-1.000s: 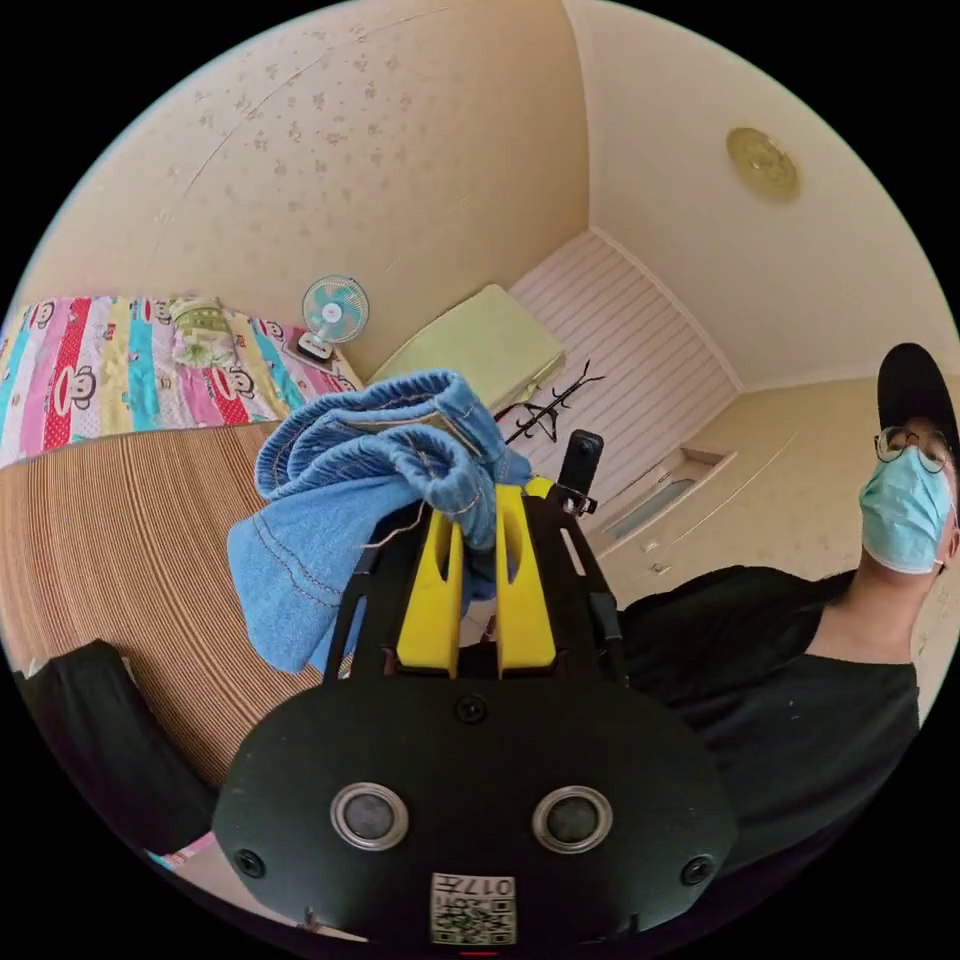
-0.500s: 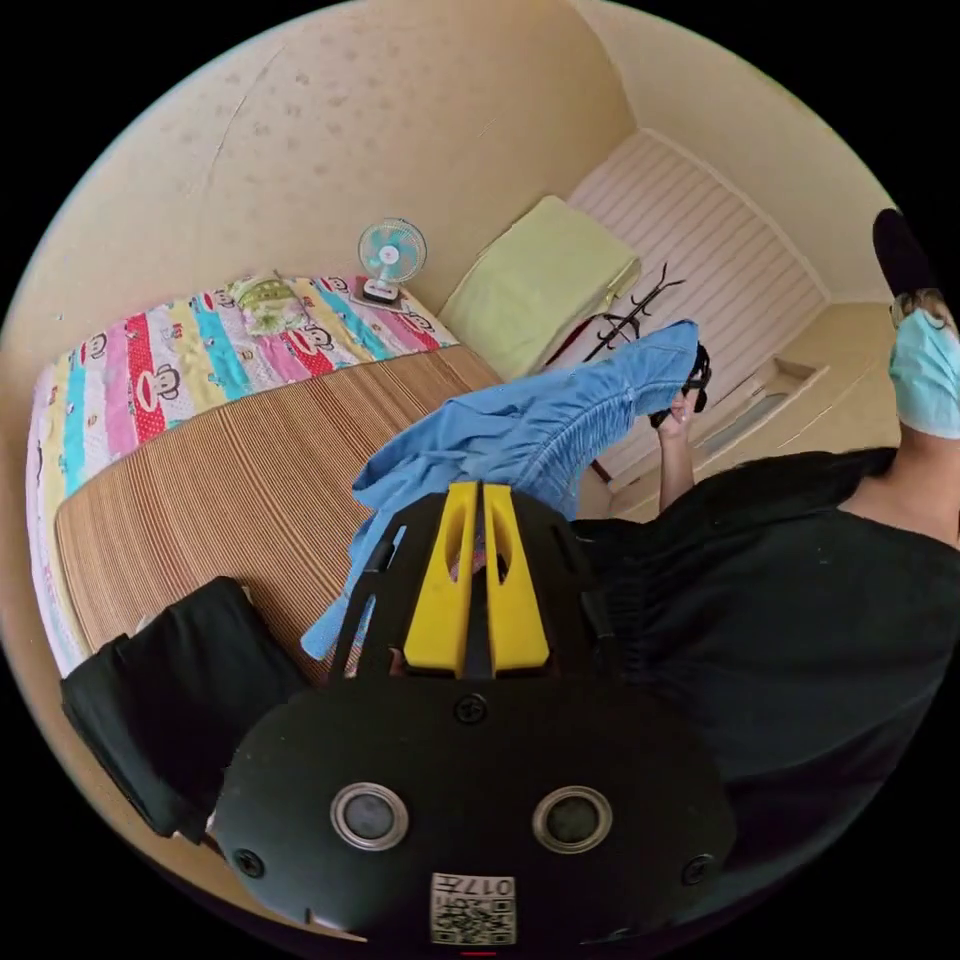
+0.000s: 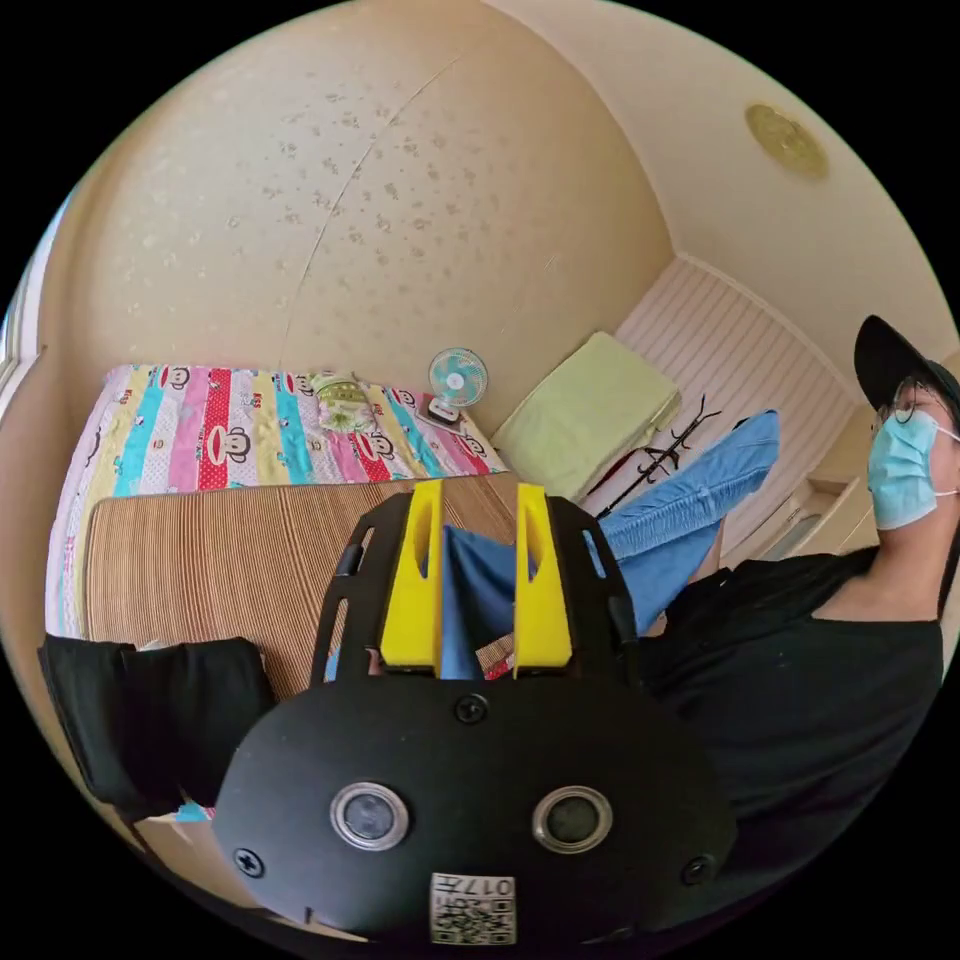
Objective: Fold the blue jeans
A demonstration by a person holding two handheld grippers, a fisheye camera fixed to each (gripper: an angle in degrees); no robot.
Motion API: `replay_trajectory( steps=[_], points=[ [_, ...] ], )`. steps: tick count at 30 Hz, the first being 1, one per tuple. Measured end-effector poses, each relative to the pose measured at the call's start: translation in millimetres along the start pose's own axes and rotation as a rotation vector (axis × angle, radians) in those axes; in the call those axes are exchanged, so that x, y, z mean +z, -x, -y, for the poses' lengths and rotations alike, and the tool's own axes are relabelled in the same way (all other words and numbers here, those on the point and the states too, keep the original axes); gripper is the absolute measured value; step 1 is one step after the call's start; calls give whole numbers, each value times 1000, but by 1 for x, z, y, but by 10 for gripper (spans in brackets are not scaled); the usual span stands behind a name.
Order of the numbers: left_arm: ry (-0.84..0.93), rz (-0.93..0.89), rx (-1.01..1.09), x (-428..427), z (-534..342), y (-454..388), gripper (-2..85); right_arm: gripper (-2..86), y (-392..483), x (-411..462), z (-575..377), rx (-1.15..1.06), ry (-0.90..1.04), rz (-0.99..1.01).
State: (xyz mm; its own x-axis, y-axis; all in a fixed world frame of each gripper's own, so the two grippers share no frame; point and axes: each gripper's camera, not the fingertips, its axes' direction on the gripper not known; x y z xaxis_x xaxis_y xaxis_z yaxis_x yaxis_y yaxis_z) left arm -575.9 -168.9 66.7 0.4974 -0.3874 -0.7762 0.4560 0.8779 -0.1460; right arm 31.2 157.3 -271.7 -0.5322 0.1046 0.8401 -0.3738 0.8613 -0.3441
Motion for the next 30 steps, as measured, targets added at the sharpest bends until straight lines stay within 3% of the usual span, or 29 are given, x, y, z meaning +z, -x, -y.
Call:
replay_trajectory(
  steps=[4, 7, 10, 16, 18, 22, 24, 26, 30],
  points=[
    [22, -204, 35, 47, -37, -8, 161, 23, -22, 39, 16, 54, -30, 109],
    [177, -362, 135, 115, -46, -45, 195, 23, -43, 74, 20, 143, -75, 209],
    [268, -348, 272, 154, -46, -96, 207, 23, -59, 107, 38, 215, -129, 391],
    [123, -106, 346, 116, -28, -120, 186, 25, -36, 149, 126, 181, -72, 415],
    [99, -133, 319, 111, -21, -108, 188, 25, -25, 151, 150, 144, -76, 415],
    [29, -371, 296, 132, 9, -107, 202, 25, -5, 144, 186, 72, -96, 351],
    [-24, -299, 365, 137, 22, -130, 193, 25, -6, 135, 195, 61, -116, 382],
    [-181, -224, 510, 123, 26, -166, 103, 25, -7, 112, 208, 48, -153, 355],
    [-423, -382, 554, 71, 38, -169, 28, 24, 0, 68, 229, -5, -158, 161]
  ],
)
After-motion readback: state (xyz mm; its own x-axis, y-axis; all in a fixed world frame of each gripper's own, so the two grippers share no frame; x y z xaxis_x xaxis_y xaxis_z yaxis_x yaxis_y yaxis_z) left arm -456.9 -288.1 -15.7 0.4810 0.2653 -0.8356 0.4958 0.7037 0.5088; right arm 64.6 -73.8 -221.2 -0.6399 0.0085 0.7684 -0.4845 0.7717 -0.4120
